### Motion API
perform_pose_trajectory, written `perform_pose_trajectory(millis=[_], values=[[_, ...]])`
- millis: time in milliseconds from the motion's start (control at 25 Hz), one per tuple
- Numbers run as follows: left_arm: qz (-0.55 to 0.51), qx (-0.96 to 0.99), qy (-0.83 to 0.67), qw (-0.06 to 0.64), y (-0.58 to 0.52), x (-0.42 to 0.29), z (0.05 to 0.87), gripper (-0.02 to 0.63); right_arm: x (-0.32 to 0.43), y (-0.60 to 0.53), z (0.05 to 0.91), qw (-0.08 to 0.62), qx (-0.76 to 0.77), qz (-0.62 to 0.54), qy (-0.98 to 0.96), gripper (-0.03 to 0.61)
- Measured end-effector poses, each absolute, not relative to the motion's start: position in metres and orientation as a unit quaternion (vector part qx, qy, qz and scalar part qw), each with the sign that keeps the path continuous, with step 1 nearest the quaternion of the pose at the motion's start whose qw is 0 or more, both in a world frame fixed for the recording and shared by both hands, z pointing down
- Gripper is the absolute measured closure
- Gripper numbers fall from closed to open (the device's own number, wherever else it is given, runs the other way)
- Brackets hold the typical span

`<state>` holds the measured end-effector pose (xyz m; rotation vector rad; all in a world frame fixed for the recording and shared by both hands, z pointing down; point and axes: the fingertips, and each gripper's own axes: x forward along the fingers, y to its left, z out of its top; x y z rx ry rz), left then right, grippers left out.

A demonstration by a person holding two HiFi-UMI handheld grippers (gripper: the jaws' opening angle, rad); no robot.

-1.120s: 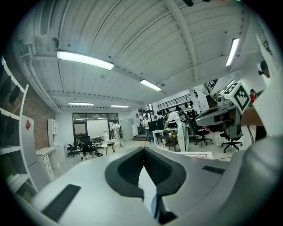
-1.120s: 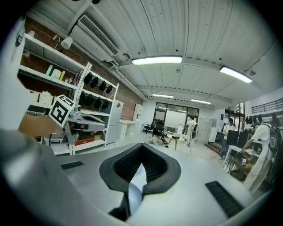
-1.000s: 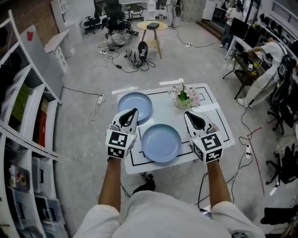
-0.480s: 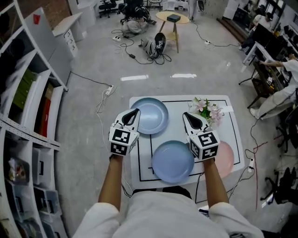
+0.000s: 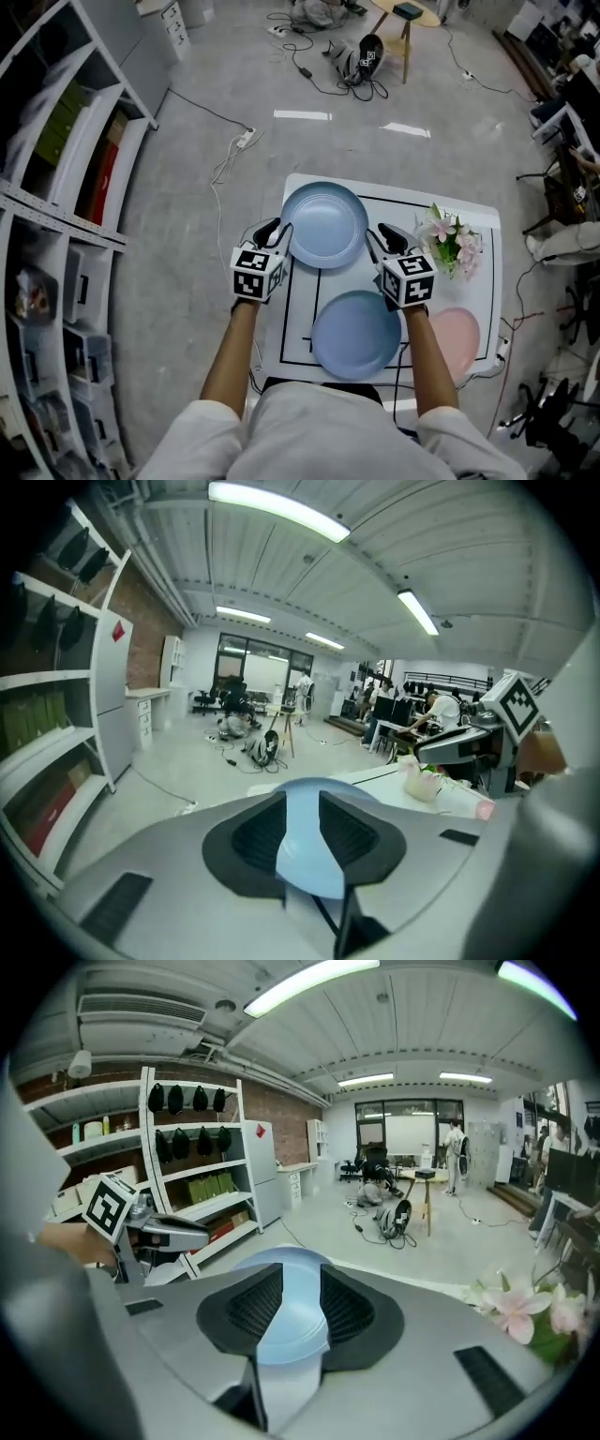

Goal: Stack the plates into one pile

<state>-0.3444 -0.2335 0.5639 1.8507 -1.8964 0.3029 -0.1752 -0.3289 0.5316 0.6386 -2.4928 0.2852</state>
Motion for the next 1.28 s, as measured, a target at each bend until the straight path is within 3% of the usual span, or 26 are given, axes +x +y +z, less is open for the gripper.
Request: perform_pose_trajectory(millis=[200,440,760,920,1280], values=[[0.137,0.647,-0.691,0.293,-0.234,-0.364,0.619,0.457,-0.184,-0.358,0.592,0.310,0.247,0.142,-0.907,0.394],[0.136,0.625,-0.687,0.343,-0.244,-0.375,0.660,0.448,-0.183,-0.379,0.656,0.357,0.244,0.195,-0.880,0.361],[0.152,0.631,-0.670,0.361,-0.253,-0.378,0.687,0.448,-0.188,-0.378,0.696,0.389,0.216,0.230,-0.865,0.384],[0.147,0.632,-0.668,0.365,-0.260,-0.372,0.692,0.475,-0.189,-0.376,0.696,0.389,0.207,0.223,-0.869,0.457],[0.165,0.640,-0.662,0.354,-0.260,-0.368,0.675,0.511,-0.180,-0.371,0.660,0.387,0.253,0.197,-0.865,0.472]])
